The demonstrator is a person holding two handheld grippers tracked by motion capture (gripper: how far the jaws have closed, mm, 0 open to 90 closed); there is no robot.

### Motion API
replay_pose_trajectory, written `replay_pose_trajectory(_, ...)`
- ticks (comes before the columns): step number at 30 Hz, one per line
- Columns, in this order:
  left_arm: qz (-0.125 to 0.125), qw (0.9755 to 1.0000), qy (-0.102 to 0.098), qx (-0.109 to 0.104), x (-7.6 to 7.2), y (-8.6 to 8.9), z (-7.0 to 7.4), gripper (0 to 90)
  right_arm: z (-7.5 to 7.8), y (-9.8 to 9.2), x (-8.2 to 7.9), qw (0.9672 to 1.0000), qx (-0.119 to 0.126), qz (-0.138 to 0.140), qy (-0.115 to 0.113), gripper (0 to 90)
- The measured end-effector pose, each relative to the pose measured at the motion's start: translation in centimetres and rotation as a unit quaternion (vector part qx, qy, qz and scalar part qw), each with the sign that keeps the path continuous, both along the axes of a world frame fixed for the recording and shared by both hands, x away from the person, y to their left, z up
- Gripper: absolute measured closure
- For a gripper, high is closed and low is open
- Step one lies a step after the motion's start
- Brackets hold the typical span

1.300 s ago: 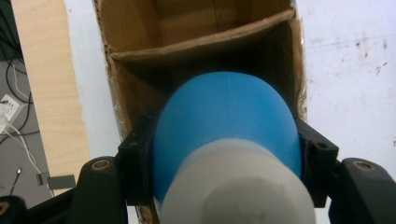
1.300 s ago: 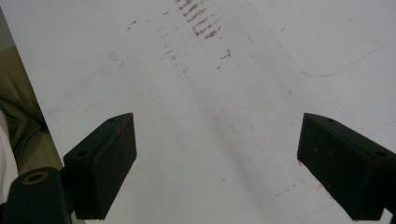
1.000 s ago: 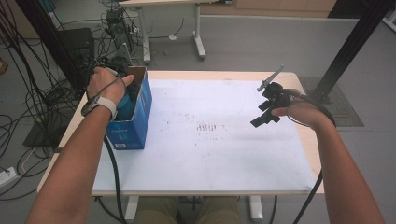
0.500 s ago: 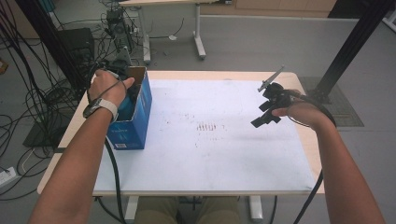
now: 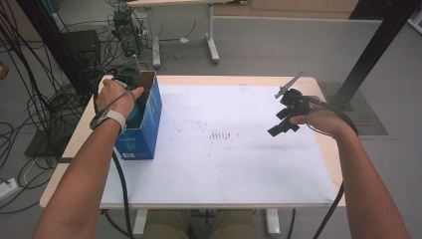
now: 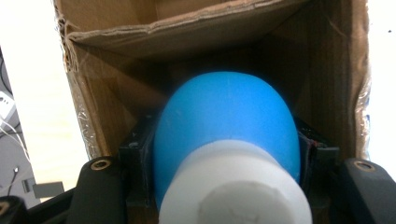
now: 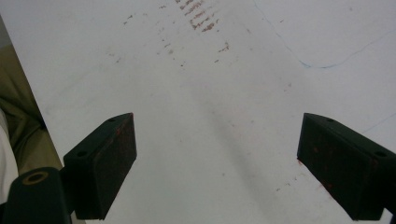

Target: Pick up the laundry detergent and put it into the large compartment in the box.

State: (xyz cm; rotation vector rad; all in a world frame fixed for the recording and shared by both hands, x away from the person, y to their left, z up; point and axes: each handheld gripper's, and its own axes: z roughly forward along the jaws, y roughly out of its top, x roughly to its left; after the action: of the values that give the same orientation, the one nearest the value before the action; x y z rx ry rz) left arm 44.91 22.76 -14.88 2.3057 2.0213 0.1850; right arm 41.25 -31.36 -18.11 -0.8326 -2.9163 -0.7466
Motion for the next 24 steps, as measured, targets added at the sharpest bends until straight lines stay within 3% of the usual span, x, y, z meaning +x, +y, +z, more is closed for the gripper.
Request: replay_pose_trajectory(24, 0.000, 1.0000, 0.002, -0.001, -0.02, 0.06, -0.15, 37.3, 0.26, -0.06, -0.39, 1.0000, -0.001, -0.001, -0.003, 12.0)
